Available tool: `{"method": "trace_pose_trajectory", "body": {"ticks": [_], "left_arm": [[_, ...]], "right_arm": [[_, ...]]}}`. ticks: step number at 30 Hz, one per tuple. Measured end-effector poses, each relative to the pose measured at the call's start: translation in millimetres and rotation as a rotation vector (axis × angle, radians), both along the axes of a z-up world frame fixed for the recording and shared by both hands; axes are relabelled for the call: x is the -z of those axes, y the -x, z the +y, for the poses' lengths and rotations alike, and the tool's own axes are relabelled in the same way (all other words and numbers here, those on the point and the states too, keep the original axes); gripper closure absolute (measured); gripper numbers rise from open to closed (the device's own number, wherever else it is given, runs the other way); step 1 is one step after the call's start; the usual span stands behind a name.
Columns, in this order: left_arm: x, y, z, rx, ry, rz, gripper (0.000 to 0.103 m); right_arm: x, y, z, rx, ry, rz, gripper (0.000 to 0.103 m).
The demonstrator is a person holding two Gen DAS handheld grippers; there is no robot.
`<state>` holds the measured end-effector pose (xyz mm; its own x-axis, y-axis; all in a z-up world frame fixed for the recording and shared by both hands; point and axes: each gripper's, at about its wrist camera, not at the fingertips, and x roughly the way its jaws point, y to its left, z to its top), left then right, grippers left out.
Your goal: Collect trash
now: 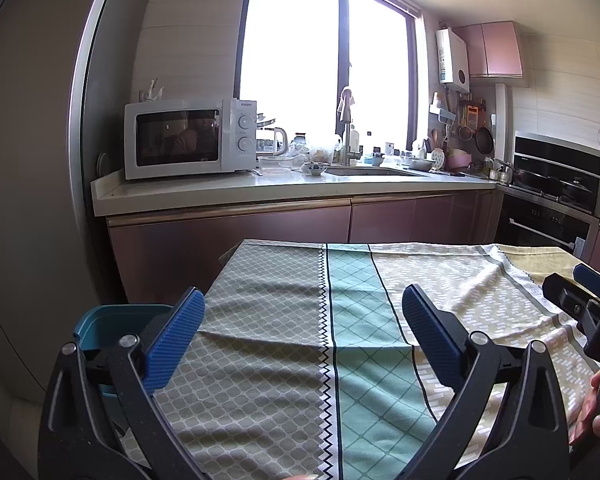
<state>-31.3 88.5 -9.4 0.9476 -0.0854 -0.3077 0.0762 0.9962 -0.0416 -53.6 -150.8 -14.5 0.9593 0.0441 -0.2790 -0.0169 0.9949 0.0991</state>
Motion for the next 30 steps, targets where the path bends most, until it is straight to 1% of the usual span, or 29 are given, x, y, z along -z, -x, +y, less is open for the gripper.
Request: {"method": "trace_pose_trajectory", "body": {"ticks": [30], "left_arm": [[4.6, -15.9, -9.4, 0.013, 0.001, 0.017, 0.006]], "right_arm": [[4.0, -9.0, -9.2, 0.02, -0.008, 0.024, 0.007]]}}
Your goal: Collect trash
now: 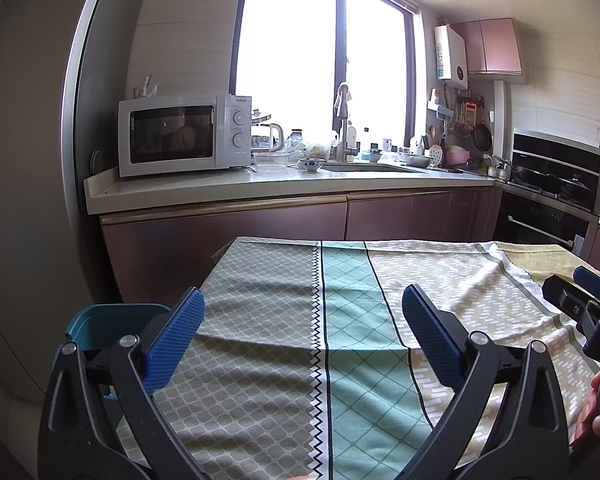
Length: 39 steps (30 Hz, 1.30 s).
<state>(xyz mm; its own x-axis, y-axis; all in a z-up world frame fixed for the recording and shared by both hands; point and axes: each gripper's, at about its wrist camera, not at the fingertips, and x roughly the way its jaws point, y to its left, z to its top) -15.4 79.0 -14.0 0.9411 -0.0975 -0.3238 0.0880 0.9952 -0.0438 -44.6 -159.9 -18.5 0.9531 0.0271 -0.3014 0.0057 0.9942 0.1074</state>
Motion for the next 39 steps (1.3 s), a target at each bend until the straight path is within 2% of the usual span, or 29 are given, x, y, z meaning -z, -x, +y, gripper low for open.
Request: {"method": "trace_pose_trajectory", "body": {"ticks": [39], "left_arm": [[1.5, -3.3, -3.7, -0.002, -0.005, 0.007, 0.006]], "right_arm": [[-1.9, -2.4, -2.2, -0.002, -0.005, -0.001, 0.007]]}}
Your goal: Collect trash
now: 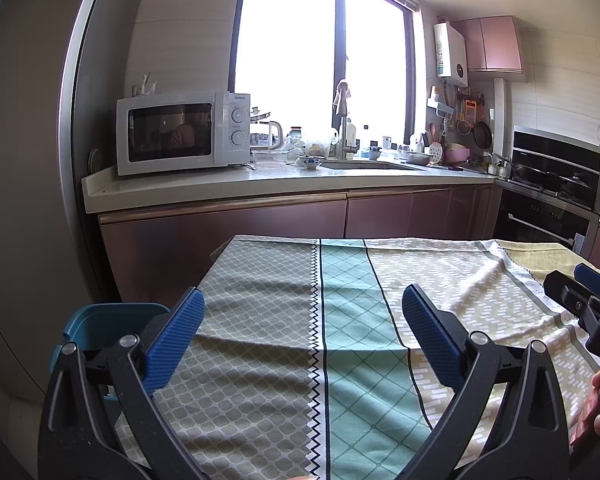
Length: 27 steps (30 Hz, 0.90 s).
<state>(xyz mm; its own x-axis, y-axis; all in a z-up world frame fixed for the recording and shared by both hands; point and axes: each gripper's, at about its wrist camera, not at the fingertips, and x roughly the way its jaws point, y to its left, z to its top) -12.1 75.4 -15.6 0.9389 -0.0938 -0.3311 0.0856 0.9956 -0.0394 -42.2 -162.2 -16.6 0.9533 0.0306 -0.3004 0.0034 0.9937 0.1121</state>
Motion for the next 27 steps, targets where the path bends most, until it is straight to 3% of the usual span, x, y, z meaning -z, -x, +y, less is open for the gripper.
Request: {"method": "trace_pose_trajectory", "body": {"ticks": [27], "left_arm": [[0.5, -1.5, -1.6, -0.004, -0.003, 0.003, 0.006]], "right_arm": [[2.0, -1.0, -2.2, 0.009, -0.002, -0.001, 0.007]]}}
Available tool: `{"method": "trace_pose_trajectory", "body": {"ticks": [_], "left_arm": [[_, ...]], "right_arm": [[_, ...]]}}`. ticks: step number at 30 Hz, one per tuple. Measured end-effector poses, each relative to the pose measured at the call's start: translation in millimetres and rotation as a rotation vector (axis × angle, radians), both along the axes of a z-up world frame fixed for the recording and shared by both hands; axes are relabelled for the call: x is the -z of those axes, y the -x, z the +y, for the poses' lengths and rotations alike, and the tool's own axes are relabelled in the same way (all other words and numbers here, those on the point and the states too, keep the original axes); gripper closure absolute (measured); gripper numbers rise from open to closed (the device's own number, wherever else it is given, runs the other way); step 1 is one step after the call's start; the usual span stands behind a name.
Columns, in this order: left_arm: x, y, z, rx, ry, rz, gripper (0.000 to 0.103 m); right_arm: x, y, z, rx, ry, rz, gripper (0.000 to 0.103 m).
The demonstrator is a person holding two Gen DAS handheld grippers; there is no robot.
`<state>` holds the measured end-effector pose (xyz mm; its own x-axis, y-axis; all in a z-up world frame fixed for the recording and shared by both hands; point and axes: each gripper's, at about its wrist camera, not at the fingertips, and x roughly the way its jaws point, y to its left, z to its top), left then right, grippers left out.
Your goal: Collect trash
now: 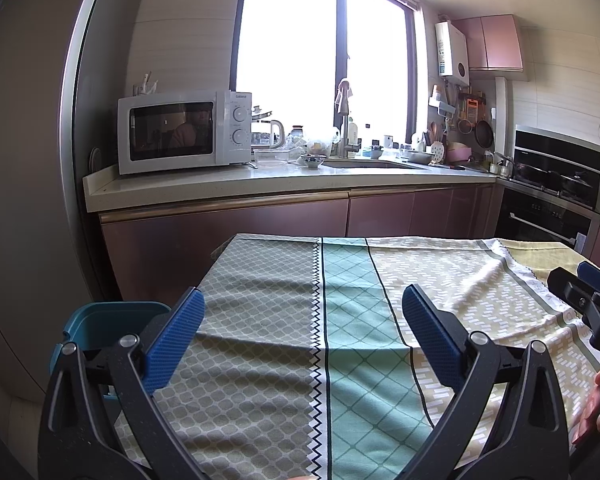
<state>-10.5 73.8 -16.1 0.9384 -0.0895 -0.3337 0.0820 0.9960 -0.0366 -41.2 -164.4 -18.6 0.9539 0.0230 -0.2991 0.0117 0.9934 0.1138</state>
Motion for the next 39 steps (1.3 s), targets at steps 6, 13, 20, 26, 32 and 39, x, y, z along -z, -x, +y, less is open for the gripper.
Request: {"method": "trace_pose_trajectory", "body": {"ticks": [6, 13, 20, 26, 32, 39], "left_arm": [[-0.1, -0.3, 0.1, 0.001, 0.0, 0.0, 0.006], [0.2, 0.2, 0.8, -0.003, -0.002, -0.001, 0.006], [0.6, -0.1, 1.7, -0.009, -0.005, -0.002, 0.006], [-0.2, 0.8, 0.8, -0.01, -0.016, -0.008, 0.006], [0.3, -4.3, -3.4, 0.009, -0.018, 0.018, 0.006], [17.1, -47.4, -16.1, 0.052, -0.008, 0.203, 0.006]], "right_arm": [[0.0, 0.5, -0.2, 0.001, 0.001, 0.001, 0.007], [0.1, 0.7, -0.4, 0.003, -0.001, 0.001, 0.007], [-1.1, 0.5, -0.3, 0.007, 0.0, -0.001, 0.007], [-1.4, -1.5, -0.5, 0.008, 0.0, 0.001, 0.007], [-0.5, -1.7, -0.9, 0.01, -0.003, 0.004, 0.007], [6.2, -21.3, -23.4, 0.063, 0.0, 0.1, 0.007]]}}
